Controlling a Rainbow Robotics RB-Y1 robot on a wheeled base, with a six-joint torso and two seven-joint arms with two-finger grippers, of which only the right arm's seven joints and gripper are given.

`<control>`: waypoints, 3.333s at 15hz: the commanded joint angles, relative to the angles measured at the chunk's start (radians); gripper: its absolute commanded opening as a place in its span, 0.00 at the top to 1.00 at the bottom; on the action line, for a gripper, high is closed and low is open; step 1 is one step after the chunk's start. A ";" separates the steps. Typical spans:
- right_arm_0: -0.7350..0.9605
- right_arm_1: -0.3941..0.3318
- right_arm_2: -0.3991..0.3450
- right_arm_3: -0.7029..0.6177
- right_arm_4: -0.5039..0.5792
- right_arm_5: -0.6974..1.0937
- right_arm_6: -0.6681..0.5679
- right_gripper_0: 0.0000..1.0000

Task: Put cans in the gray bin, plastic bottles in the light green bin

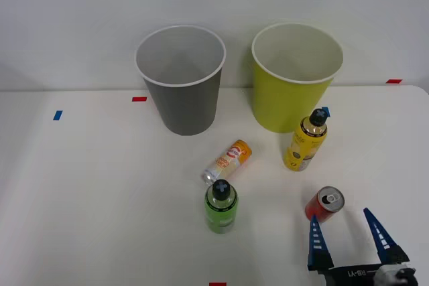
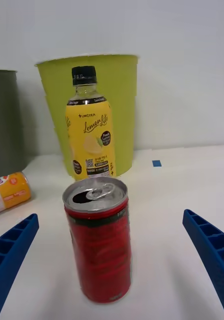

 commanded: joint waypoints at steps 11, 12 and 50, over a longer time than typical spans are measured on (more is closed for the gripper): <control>-0.165 -0.097 0.110 0.001 -0.278 0.156 0.208 0.00; -0.168 -0.098 0.105 0.001 -0.285 0.156 0.208 0.00; 0.183 -0.281 0.070 -0.625 -0.258 0.225 -0.026 1.00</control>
